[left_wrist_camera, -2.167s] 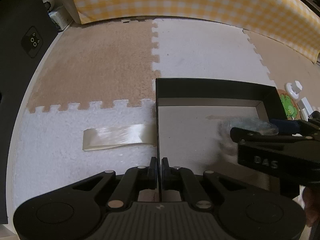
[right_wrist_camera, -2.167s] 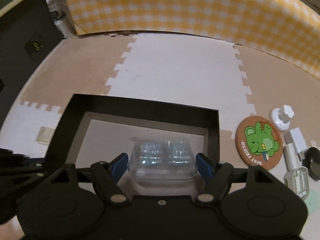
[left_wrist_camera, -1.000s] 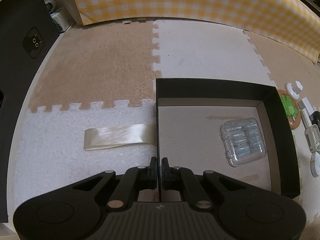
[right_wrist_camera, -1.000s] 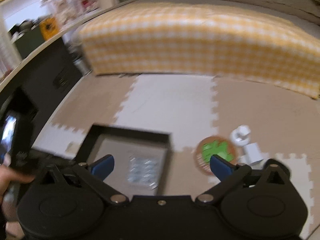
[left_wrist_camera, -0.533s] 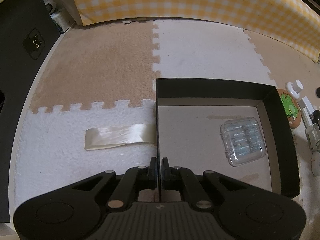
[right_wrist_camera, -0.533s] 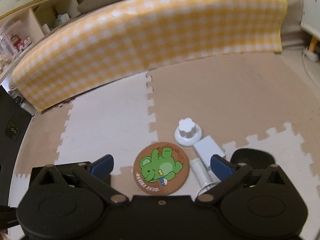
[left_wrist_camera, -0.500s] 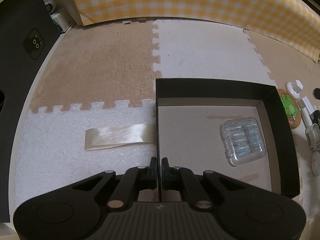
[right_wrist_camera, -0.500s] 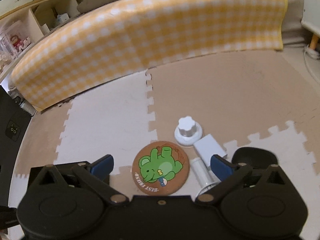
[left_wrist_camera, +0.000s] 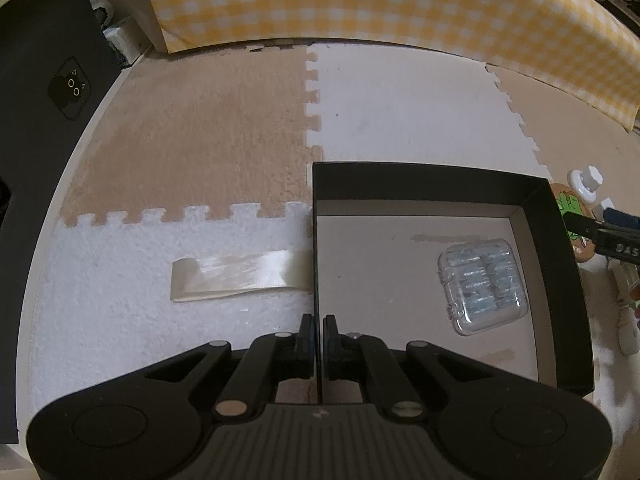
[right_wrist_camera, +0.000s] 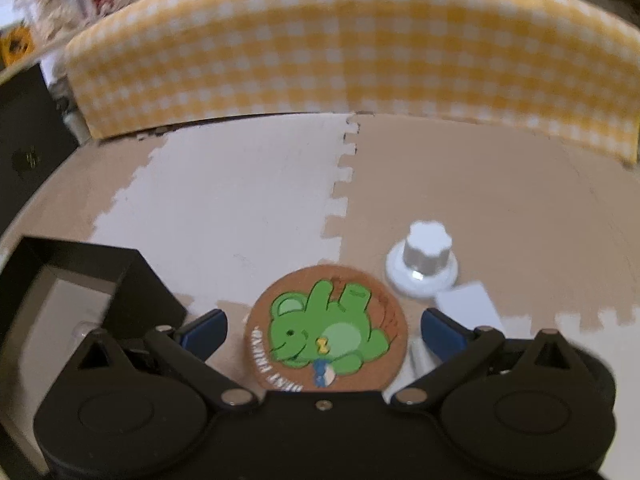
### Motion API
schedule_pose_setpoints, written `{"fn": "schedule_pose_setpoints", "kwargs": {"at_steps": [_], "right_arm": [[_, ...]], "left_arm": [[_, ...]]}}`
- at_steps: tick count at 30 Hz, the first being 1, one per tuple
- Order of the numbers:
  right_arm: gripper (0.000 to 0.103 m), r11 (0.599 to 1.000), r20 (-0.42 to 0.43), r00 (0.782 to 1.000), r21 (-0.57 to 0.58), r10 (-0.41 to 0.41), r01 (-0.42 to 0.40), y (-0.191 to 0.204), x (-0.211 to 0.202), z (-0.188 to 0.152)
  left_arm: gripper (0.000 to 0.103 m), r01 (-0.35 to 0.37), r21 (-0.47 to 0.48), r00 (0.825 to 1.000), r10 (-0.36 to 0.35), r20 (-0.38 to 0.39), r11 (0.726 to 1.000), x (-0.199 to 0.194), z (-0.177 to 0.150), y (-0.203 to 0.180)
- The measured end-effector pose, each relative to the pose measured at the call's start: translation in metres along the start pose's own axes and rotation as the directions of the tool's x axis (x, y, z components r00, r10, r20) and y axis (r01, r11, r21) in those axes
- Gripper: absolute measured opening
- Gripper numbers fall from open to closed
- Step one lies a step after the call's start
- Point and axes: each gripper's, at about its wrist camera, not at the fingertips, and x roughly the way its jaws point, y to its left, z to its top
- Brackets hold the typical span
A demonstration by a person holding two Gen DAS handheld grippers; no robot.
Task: Organize rigid objects
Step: 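Move the right tool to the bear coaster and grasp it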
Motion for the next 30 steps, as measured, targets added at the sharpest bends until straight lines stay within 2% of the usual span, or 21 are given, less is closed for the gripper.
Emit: {"fn": "schedule_pose_setpoints", "kwargs": {"at_steps": [4, 11, 18, 26, 30], "right_arm": [[0.103, 0.998, -0.019, 0.999, -0.048, 0.048, -0.049, 0.002, 0.012, 0.000], [0.103, 0.978, -0.039, 0.999, -0.208, 0.010, -0.018, 0.014, 0.021, -0.003], [0.103, 0.975, -0.068, 0.997, -0.218, 0.023, -0.038, 0.013, 0.015, -0.002], [0.103, 0.992, -0.071, 0.995, -0.100, 0.071, -0.078, -0.010, 0.012, 0.002], [0.103, 0.987, -0.101, 0.992, -0.134, 0.077, -0.090, -0.001, 0.018, -0.001]], "left_arm": [[0.004, 0.000, 0.002, 1.000, 0.000, -0.001, 1.000, 0.000, 0.000, 0.000], [0.004, 0.012, -0.009, 1.000, -0.012, 0.004, 1.000, -0.002, 0.002, 0.001], [0.004, 0.024, -0.021, 1.000, -0.024, 0.012, 0.999, -0.005, 0.003, 0.002], [0.004, 0.020, -0.015, 1.000, -0.020, 0.013, 1.000, -0.004, 0.003, 0.003], [0.004, 0.022, -0.018, 1.000, -0.022, 0.013, 1.000, -0.004, 0.003, 0.003]]}}
